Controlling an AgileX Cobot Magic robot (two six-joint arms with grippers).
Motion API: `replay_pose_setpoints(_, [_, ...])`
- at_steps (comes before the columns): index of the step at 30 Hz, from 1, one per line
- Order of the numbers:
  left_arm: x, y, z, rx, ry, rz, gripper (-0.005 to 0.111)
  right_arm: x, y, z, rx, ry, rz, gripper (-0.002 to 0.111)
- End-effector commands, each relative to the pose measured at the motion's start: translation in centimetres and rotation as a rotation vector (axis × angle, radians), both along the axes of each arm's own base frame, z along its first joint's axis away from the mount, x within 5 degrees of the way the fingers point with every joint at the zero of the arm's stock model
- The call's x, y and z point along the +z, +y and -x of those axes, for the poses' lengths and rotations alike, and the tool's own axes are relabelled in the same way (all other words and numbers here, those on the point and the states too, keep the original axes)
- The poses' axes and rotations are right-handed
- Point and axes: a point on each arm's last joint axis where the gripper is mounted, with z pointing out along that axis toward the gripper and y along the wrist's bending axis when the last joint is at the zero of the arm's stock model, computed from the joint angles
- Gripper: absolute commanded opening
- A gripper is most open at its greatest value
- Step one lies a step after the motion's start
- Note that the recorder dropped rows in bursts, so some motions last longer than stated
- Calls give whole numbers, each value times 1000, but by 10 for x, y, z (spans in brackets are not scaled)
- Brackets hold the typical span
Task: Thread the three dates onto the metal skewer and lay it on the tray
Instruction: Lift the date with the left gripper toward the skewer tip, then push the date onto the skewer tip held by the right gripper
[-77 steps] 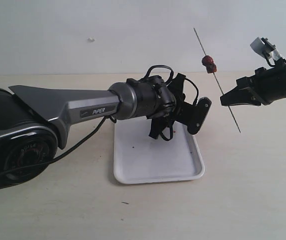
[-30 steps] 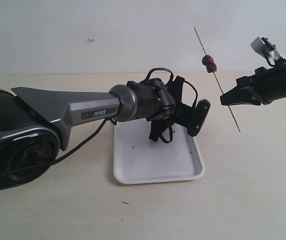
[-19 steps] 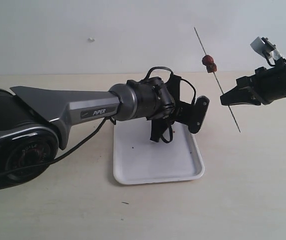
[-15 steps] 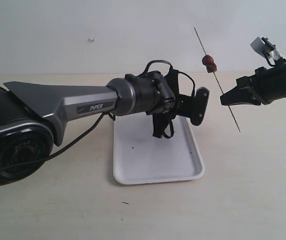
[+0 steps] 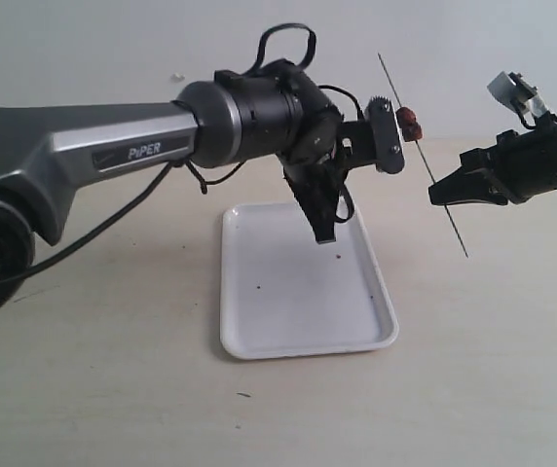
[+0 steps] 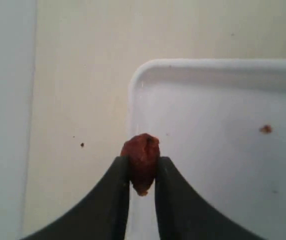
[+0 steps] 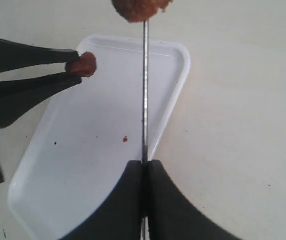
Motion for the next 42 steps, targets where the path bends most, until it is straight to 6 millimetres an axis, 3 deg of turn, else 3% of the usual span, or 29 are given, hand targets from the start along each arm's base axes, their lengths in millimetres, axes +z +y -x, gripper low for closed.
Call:
replay_pose_setpoints(1, [37,5,9,80,104,166,18,3,-1,1,14,-10,-1,0])
replay_pose_setpoints(4, [60,11,10,130,180,305,14,3,-1,1,15,-10,1,0])
replay_pose_setpoints(7, [94,36,4,244,360,541,7,3,0,3,31,-5,-11,0])
replay_pose_setpoints(9, [102,49,-2,287,436,620,7,4,1,3,38,-3,-18,0])
replay_pose_setpoints(14, [113,95,-23,328,751,853,8,7,6,8,99,7,-69,0])
replay_pose_setpoints(17, [118,124,-38,349,901,1084,13,9,12,15,200,14,-118,0])
replay_pose_setpoints(21, [114,159,-59,458,954,1298,13,5,17,21,226,-29,-163,0])
replay_pose_setpoints(24, [106,179,-71,560,962,1432,13,3,36,21,292,-37,-154,0])
replay_pose_setpoints(29, [101,189,-75,624,1005,1549,13,2,76,23,440,-40,-125,0])
replay_pose_setpoints(42, [101,190,-80,659,980,1592,13,7,84,19,421,-100,-169,0])
